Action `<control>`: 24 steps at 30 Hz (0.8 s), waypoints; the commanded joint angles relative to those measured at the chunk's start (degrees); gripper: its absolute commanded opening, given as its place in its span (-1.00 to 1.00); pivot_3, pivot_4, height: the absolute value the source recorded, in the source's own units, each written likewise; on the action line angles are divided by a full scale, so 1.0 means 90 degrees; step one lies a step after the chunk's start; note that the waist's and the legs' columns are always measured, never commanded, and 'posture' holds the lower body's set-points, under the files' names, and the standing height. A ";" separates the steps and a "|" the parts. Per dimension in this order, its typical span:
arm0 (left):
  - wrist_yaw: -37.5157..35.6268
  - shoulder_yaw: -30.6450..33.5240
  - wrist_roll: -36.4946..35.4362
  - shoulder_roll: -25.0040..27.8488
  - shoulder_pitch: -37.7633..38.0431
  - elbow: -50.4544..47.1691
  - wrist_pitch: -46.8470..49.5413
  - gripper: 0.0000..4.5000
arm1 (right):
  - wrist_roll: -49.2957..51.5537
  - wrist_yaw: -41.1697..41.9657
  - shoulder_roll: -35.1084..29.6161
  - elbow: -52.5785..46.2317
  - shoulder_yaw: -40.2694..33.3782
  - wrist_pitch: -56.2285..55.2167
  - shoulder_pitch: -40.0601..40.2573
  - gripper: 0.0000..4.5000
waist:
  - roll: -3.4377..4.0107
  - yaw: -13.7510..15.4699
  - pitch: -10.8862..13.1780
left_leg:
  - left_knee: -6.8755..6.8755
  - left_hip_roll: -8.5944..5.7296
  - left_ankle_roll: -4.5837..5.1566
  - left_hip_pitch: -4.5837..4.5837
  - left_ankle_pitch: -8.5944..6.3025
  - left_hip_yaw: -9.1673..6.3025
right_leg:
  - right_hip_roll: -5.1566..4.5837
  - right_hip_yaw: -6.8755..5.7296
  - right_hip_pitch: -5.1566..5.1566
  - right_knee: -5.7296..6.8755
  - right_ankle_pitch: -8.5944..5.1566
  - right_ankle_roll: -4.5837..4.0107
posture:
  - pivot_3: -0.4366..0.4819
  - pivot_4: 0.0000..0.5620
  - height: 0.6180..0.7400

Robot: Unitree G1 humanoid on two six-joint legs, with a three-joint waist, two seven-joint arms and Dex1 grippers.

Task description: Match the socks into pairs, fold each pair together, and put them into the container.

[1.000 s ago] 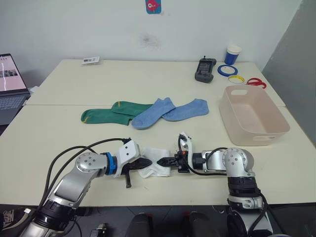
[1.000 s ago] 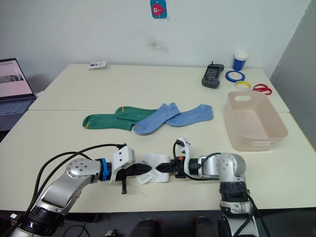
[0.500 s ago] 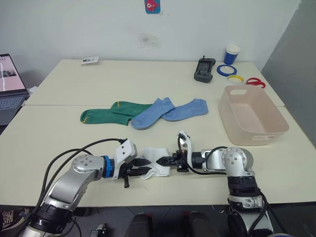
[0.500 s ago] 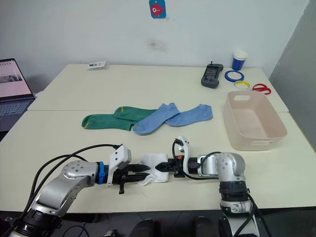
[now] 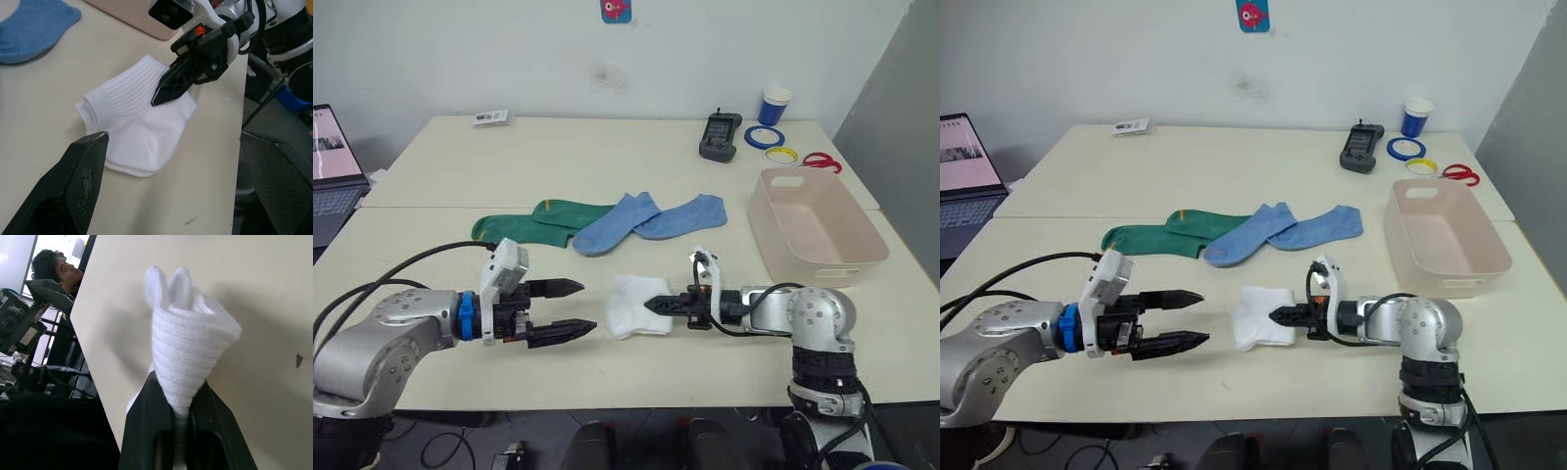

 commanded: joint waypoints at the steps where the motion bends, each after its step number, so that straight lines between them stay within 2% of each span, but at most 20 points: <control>1: 0.0242 0.0326 -0.0549 0.0075 -0.0324 -0.0318 0.0281 0.98 | 0.0304 0.0058 -0.0147 -0.0689 -0.0282 -0.0007 0.0015 -1.00 | 0.0000 -0.0003 0.0000 | 0.0000 0.0000 0.0000 0.0000 0.0000 0.0000 | 0.0000 0.0000 0.0000 -0.0002 0.0000 0.0000 | -0.05 -0.47 1.00; 5: 0.0620 0.0204 -0.0952 -0.0079 -0.1100 -0.0319 0.0514 0.98 | 0.0539 0.0047 -0.0343 -0.1295 -0.0855 0.0091 -0.0068 -1.00 | -0.0003 0.0008 0.0007 | -0.0007 -0.0003 -0.0001 0.0000 0.0001 -0.0001 | 0.0002 0.0000 -0.0001 -0.0003 0.0000 0.0000 | -0.05 -0.47 1.00; 9: 0.1323 -0.0205 -0.0946 -0.0827 -0.2260 0.0011 0.0454 0.98 | 0.0664 0.0030 -0.1069 -0.1694 -0.1477 -0.0214 -0.0537 -1.00 | -0.0003 0.0087 0.0012 | -0.0005 -0.0015 -0.0002 -0.0001 0.0001 0.0001 | -0.0002 0.0002 0.0005 -0.0006 0.0003 0.0007 | -0.05 -0.47 1.00; 12: 0.1630 -0.0513 -0.0828 -0.1370 -0.2900 0.0211 0.0378 0.98 | 0.0719 -0.0082 -0.1539 -0.1398 -0.2094 -0.0318 -0.1100 -1.00 | -0.0004 0.0105 0.0014 | -0.0004 -0.0021 -0.0001 -0.0001 0.0001 0.0009 | -0.0002 0.0008 0.0005 -0.0015 0.0007 0.0013 | -0.05 -0.47 1.00; 14: 0.1711 -0.0780 -0.0667 -0.1709 -0.3295 0.0346 0.0238 0.98 | 0.0448 -0.0064 -0.2167 -0.1142 -0.2085 -0.0636 -0.1350 -1.00 | -0.0007 0.0113 0.0015 | -0.0005 -0.0021 -0.0001 -0.0004 0.0001 0.0009 | -0.0001 0.0010 0.0004 -0.0020 0.0008 0.0013 | -0.05 -0.47 1.00; 17: 0.1834 -0.1102 -0.0486 -0.2167 -0.3812 0.0553 0.0085 0.98 | -0.0298 0.0179 -0.3343 -0.0648 -0.1500 -0.1610 -0.1423 -1.00 | -0.0010 0.0127 0.0017 | -0.0016 -0.0026 -0.0001 -0.0006 0.0001 0.0008 | 0.0002 0.0012 0.0004 -0.0028 0.0008 0.0013 | -0.05 -0.47 1.00; 20: 0.2130 -0.1249 -0.0305 -0.2703 -0.4245 0.0853 -0.0087 0.98 | -0.1859 0.0860 -0.4806 0.0002 -0.0110 -0.3724 -0.1121 -1.00 | -0.0008 0.0130 0.0018 | -0.0043 -0.0037 -0.0001 -0.0004 0.0002 0.0014 | 0.0002 0.0015 0.0004 -0.0058 0.0008 0.0014 | -0.05 -0.47 1.00; 24: 0.2040 -0.1471 -0.0074 -0.2903 -0.4388 0.0975 -0.0176 0.98 | -0.3721 0.1454 -0.5859 0.1273 0.1344 -0.6357 -0.0930 -1.00 | -0.0009 0.0062 0.0018 | -0.0058 -0.0036 -0.0004 -0.0003 0.0004 0.0027 | 0.0013 0.0026 0.0007 -0.0094 0.0012 0.0021 | -0.05 -0.47 1.00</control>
